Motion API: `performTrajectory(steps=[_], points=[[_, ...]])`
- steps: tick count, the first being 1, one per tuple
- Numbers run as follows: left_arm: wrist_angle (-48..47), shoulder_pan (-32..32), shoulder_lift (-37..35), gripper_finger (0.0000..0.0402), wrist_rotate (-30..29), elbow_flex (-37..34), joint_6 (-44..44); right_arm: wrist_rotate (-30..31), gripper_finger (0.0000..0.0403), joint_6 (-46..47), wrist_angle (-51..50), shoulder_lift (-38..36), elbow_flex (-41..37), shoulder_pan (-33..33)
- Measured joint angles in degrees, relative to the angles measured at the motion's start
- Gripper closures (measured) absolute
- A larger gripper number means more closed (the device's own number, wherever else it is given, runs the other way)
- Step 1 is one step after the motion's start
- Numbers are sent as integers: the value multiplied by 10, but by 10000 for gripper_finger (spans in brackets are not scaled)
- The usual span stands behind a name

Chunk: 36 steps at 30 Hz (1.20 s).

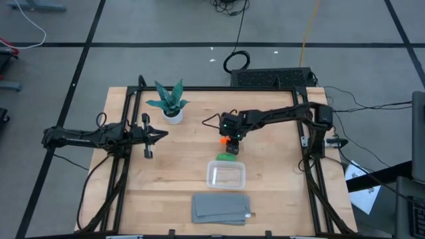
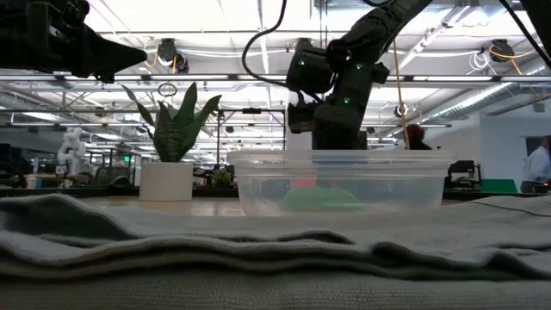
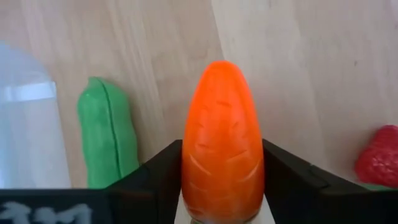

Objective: Pick and placing Produce into tupperware
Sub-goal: Put the carrot into the transparent bin

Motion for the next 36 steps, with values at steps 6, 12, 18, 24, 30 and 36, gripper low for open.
performTrajectory(steps=[6, 12, 18, 24, 30, 36], points=[[0, 0, 0, 376, 0, 0, 0, 1, 233, 3, -11, -29, 0, 0], [0, 0, 0, 376, 0, 0, 0, 2, 213, 20, -32, -60, 17, 0], [1, 0, 0, 376, 0, 0, 0, 1, 236, 20, -49, -76, 56, 10], [1, 0, 0, 376, 0, 0, 0, 1, 225, 23, -76, -77, 97, 32], [1, 0, 0, 376, 0, 0, -1, 1, 226, 35, -70, -76, 98, 55], [1, 0, 0, 376, 0, 0, -2, -1, 231, 50, -65, -76, 98, 75]])
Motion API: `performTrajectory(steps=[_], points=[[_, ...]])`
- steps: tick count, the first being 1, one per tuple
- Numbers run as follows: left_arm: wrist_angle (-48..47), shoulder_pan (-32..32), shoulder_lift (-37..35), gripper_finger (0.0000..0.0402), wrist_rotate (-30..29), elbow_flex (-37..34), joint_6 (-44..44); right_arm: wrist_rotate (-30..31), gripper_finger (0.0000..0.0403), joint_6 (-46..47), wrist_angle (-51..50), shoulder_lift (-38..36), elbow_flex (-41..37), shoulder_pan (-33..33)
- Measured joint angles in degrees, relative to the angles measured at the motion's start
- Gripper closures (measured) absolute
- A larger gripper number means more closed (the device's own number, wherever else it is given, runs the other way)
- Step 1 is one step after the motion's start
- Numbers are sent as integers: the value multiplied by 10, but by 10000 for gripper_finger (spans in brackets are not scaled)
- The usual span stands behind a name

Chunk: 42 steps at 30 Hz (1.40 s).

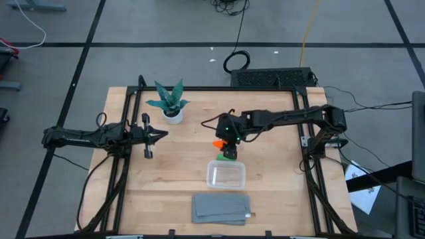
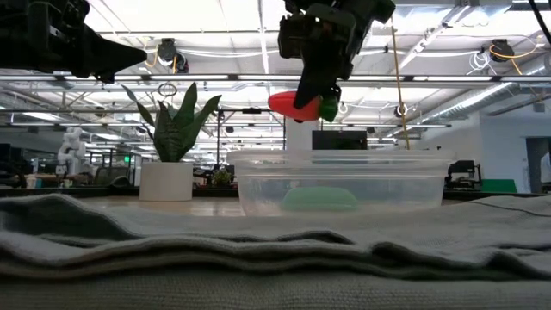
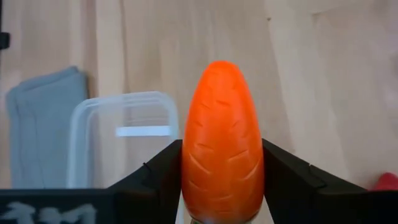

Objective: Pick and placing Produce into tupperware
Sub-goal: Put the carrot into the transparent bin

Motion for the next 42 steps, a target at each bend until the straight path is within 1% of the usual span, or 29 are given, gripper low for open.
performTrajectory(steps=[4, 11, 17, 21, 28, 37, 40, 42], points=[[0, 0, 0, 376, 0, 0, 0, -25, 221, 11, -1, 0, 0, 10], [0, 0, 0, 376, 0, 0, 0, -27, 230, 14, 0, 0, 0, 31], [0, 0, 0, 376, 0, 0, 0, -27, 223, 20, 11, 0, 0, 46], [0, 0, 0, 376, 0, 0, 0, -26, 226, 23, 18, 0, 0, 55], [0, 0, 0, 376, 0, 0, 0, -26, 226, 22, 57, 18, 0, 75], [-6, 0, 0, 376, 4, 0, -4, -26, 228, 26, 56, 59, -1, 85], [-12, 0, 0, 376, 4, 0, -5, -26, 227, 26, 58, 62, -11, 89], [-11, 0, 0, 376, 4, 0, -5, -26, 226, 34, 78, 60, -24, 88]])
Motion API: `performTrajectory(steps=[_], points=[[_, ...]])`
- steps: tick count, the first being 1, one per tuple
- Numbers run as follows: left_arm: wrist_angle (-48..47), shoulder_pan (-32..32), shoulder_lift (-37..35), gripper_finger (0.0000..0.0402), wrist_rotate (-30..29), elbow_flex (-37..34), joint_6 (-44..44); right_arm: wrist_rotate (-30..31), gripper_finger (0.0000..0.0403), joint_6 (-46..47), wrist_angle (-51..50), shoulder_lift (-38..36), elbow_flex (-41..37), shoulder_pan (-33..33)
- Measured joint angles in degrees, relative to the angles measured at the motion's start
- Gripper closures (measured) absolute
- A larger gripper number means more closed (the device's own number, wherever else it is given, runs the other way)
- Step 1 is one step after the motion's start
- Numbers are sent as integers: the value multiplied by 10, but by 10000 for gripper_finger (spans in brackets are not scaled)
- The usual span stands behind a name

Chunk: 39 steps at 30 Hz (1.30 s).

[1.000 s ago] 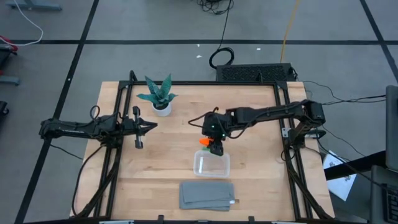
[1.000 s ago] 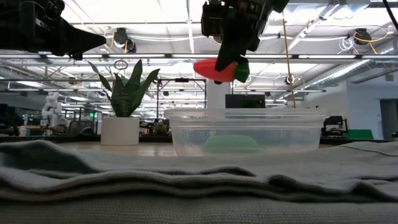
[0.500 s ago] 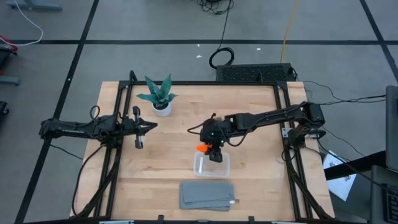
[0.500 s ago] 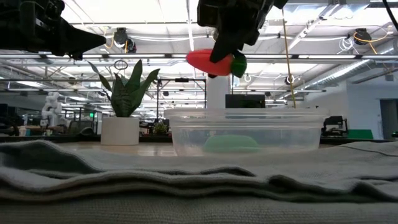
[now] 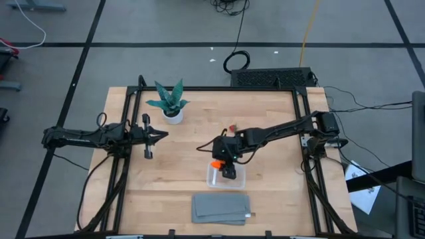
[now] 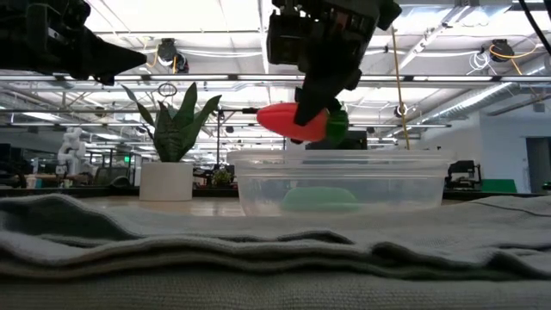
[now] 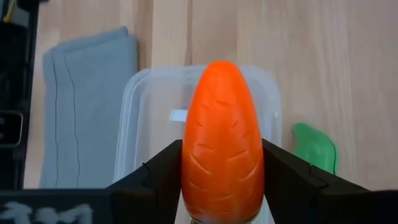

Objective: Pick and placing Produce into tupperware
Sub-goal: Put the carrot into the transparent bin

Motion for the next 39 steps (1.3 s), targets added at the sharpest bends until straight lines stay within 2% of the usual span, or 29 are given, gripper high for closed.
performTrajectory(steps=[10, 29, 32, 39], points=[[1, 0, 0, 376, 0, 0, 0, -1, 226, 47, 92, 0, -65, 0], [1, 0, 0, 376, 0, 0, -3, 3, 225, 34, 125, -1, -67, 37], [-1, 0, 0, 376, 1, 0, -5, 6, 227, 19, 136, -1, -67, 45], [-4, 0, 0, 376, 1, 0, -14, 68, 227, -61, 132, -1, -67, 64]])
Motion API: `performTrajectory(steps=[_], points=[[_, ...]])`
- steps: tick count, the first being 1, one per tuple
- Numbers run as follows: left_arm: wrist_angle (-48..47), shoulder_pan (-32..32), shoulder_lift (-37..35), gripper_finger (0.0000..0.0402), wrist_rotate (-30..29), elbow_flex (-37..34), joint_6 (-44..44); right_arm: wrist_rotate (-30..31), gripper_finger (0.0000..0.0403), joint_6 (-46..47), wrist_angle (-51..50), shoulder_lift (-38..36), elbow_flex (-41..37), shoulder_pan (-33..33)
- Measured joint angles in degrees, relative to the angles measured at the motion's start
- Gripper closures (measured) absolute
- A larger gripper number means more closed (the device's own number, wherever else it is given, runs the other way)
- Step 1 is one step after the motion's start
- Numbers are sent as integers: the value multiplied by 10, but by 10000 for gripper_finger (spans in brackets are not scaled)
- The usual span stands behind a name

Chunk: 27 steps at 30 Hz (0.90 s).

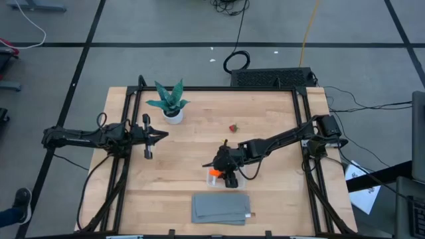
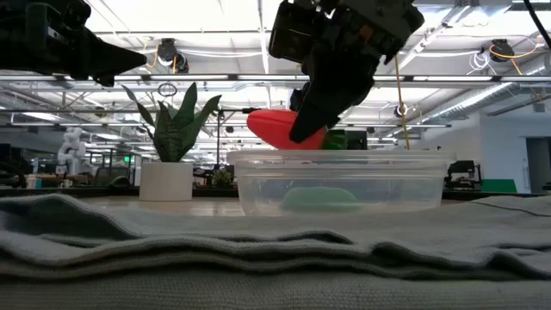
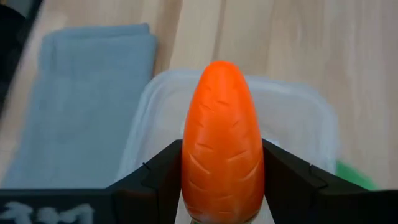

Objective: Pick and placing Produce into tupperware
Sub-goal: Put the carrot into the transparent bin

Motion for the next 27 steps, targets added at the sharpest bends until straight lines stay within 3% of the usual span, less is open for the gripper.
performTrajectory(steps=[15, 27], points=[[-4, 0, 0, 376, 0, 0, -20, 9, 228, -63, 33, 40, 0, 15], [-9, 0, 0, 376, 1, 0, -25, 9, 227, -55, 15, 44, 0, 1]])
